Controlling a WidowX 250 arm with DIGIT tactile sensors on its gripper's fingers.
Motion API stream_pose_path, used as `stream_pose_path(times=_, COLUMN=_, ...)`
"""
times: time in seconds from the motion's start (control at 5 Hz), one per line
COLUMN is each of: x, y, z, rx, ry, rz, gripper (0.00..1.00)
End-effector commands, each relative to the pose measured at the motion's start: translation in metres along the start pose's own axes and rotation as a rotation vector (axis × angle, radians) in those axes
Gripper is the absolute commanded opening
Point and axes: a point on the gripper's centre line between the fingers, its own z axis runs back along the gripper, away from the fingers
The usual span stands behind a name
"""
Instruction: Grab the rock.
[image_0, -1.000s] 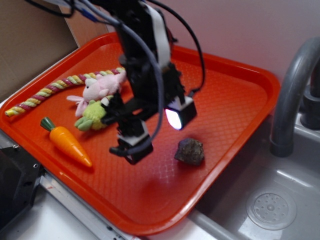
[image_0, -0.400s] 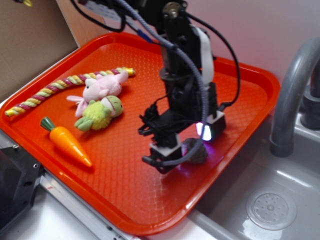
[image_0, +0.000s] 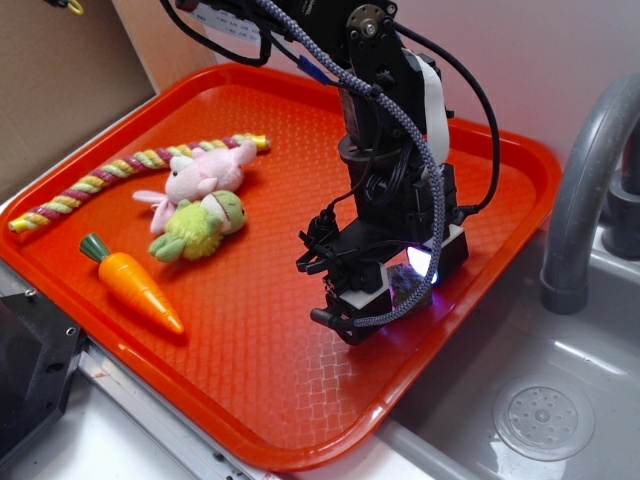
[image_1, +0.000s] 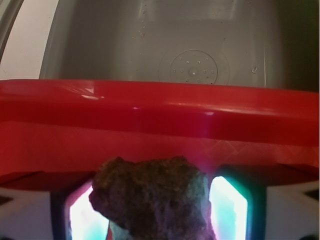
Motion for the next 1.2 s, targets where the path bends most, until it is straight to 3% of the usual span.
stream_pose_path(times=0.0, x=-0.012, y=-0.031, z=0.014, rx=0.013, ry=0.041, rz=0.215, gripper=0.00)
stream_pose_path(times=0.2, x=-0.045, y=-0.024, z=0.057, rx=0.054, ry=0.041, rz=0.465, gripper=0.00)
stream_pose_path(times=0.4, x=-0.076, y=-0.022, z=0.101, rx=0.144, ry=0.191, rz=0.734, gripper=0.00)
stream_pose_path(times=0.6, x=-0.094, y=-0.050, z=0.140, rx=0.265, ry=0.191, rz=0.987, gripper=0.00)
stream_pose_path(times=0.8, x=-0.109, y=-0.074, z=0.173, rx=0.273, ry=0.079, rz=1.232, gripper=0.00)
stream_pose_path(times=1.0, x=-0.111, y=-0.085, z=0.192, rx=0.210, ry=-0.053, rz=1.479, gripper=0.00)
